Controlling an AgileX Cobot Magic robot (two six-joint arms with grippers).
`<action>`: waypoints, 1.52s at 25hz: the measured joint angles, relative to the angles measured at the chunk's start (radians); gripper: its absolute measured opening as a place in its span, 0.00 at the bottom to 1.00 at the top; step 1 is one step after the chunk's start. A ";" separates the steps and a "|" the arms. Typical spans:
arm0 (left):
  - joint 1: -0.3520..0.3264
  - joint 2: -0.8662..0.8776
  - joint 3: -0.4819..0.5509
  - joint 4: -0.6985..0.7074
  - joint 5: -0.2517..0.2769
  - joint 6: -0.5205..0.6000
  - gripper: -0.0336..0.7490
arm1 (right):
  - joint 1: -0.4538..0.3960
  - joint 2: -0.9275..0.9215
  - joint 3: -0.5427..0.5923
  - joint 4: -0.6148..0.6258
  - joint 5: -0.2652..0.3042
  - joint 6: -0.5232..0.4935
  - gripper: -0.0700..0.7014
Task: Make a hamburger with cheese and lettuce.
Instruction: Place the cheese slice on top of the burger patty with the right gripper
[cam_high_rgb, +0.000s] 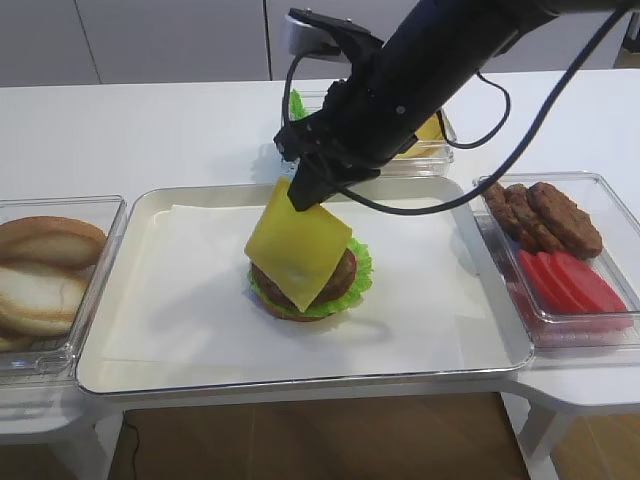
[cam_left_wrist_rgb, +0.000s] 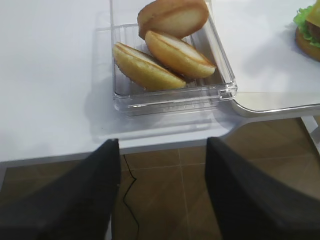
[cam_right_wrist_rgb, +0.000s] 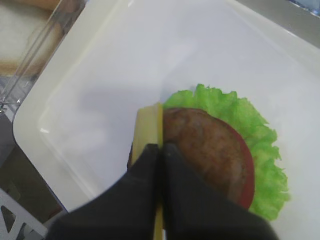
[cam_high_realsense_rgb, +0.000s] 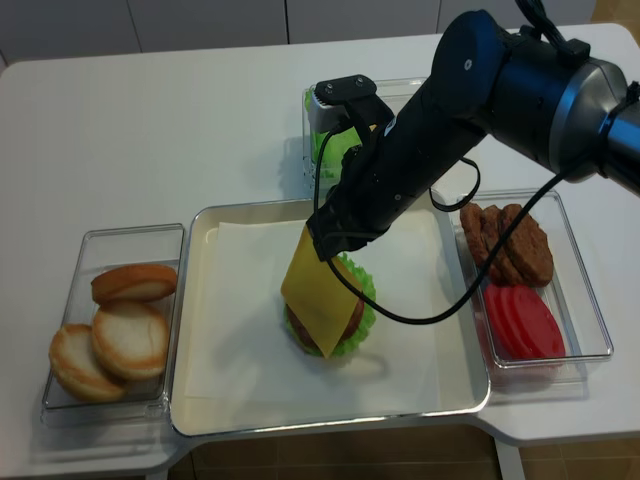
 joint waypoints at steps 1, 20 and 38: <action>0.000 0.000 0.000 0.000 0.000 0.000 0.56 | 0.000 0.000 0.000 0.000 -0.003 0.000 0.09; 0.000 0.000 0.000 0.000 0.000 0.000 0.56 | 0.000 0.030 0.000 -0.048 -0.019 0.079 0.09; 0.000 0.000 0.000 0.000 0.000 0.000 0.56 | 0.000 0.044 0.004 -0.070 -0.047 0.097 0.09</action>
